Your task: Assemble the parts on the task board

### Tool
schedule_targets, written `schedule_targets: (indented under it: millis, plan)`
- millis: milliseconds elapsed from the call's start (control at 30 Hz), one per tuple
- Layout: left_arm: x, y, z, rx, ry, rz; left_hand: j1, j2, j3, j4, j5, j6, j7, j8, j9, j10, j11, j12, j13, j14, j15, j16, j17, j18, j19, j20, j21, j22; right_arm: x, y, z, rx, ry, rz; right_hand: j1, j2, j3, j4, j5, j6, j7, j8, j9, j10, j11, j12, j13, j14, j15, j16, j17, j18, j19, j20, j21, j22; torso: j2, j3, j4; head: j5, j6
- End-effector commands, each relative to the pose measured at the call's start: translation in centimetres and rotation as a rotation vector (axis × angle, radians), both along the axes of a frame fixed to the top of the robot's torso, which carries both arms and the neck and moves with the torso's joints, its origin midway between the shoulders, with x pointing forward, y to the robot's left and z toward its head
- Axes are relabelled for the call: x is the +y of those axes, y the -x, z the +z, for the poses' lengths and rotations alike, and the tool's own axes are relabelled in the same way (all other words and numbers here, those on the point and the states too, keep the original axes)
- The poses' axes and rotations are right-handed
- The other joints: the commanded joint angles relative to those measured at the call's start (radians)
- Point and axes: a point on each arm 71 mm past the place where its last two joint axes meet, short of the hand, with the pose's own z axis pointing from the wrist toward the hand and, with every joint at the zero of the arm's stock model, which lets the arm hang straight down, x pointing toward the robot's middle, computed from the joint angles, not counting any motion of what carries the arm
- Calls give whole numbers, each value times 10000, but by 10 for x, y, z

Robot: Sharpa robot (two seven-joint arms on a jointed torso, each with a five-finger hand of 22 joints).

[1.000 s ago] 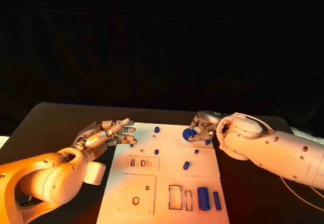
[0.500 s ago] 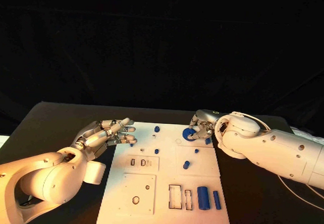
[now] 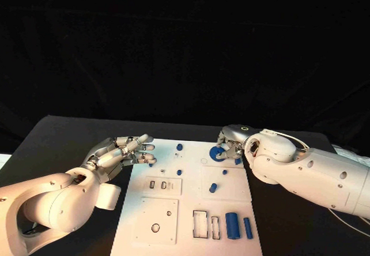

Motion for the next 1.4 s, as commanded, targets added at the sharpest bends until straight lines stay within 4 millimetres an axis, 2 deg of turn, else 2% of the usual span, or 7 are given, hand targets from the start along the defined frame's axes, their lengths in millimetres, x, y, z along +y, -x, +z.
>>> schedule_targets:
  millis: [33, 367, 500, 600, 733, 1067, 1400]
  plan:
    - [-2, 1, 1, -52, 125, -233, 111, 15, -13, -66, -27, -15, 71, -41, -6, -27, 25, -36, 7, 1, 48, -69, 15, 101, 73, 19, 26, -12, 2, 3, -4, -377, 600, 119, 238, 247, 59, -26, 125, 207, -153, 4, 169, 52, -59, 10, 731, 747, -77, 45, 1259, -154, 607, -79, 64, 2054, -1, 1, 12, -7, -13]
    - [-4, 1, 1, -43, 158, -316, 131, 34, -5, -91, -27, -10, 74, -59, -2, -19, 27, -62, 14, -7, 52, -93, 50, 102, 66, 22, 21, -17, 19, 14, 3, -547, -350, 547, -179, 213, 248, 134, 1003, 139, -142, -85, 204, 23, -48, -96, 723, 742, -75, 27, 1243, -177, 676, -91, 100, 2147, 3, -13, 29, 15, -10]
    - [-4, 1, 1, -39, 169, -344, 142, 37, -1, -100, -26, -12, 74, -63, -2, -20, 27, -68, 14, -10, 52, -98, 56, 102, 64, 23, 20, -18, 30, 17, 12, -943, -780, 664, -191, 165, 436, 93, 1776, 92, -129, -134, 220, -52, -47, -272, 633, 741, -77, 23, 1246, -188, 714, -95, 120, 2198, -7, -10, 15, 19, -8]
    - [-5, 1, 1, -41, 179, -365, 152, 42, 5, -109, -24, -12, 74, -67, -2, -21, 27, -73, 14, -12, 51, -103, 61, 102, 63, 23, 19, -19, 42, 19, 18, -1187, -964, 827, -165, 151, 567, 43, 2043, 104, -135, -136, 240, -78, -53, -347, 597, 742, -79, 25, 1259, -193, 729, -95, 127, 2218, 4, -15, 29, 40, 0]
    - [-6, 1, 1, -41, 195, -400, 152, 42, 5, -109, -24, -12, 74, -67, -2, -21, 27, -73, 14, -12, 51, -103, 61, 102, 63, 23, 19, -19, 59, 22, 22, -1313, -1071, 1122, -142, 149, 645, 4, 2122, 113, -139, -135, 253, -81, -57, -364, 594, 746, -81, 35, 1284, -201, 753, -97, 140, 2249, -2, -17, 62, 65, -23]
    - [-7, 0, 1, -27, 200, -431, 167, 49, 13, -121, -22, -12, 74, -72, -1, -21, 27, -81, 15, -14, 51, -109, 70, 103, 61, 23, 18, -20, 105, 24, 16, -1174, -1173, 1888, -140, 151, 678, -7, 2142, 99, -132, -145, 255, -86, -54, -378, 589, 749, -81, 41, 1301, -205, 765, -97, 146, 2265, 6, -8, 43, 110, -42]
    - [-8, 0, 1, -23, 209, -456, 167, 49, 13, -121, -22, -12, 74, -72, -1, -21, 27, -81, 15, -14, 51, -109, 70, 103, 61, 23, 18, -20, 126, 21, 0, -704, -914, 2124, -199, 124, 717, -10, 2067, 56, -106, -174, 257, -83, -32, -372, 604, 754, -66, 52, 1328, -211, 784, -91, 156, 2291, 4, -3, 16, 159, -76]
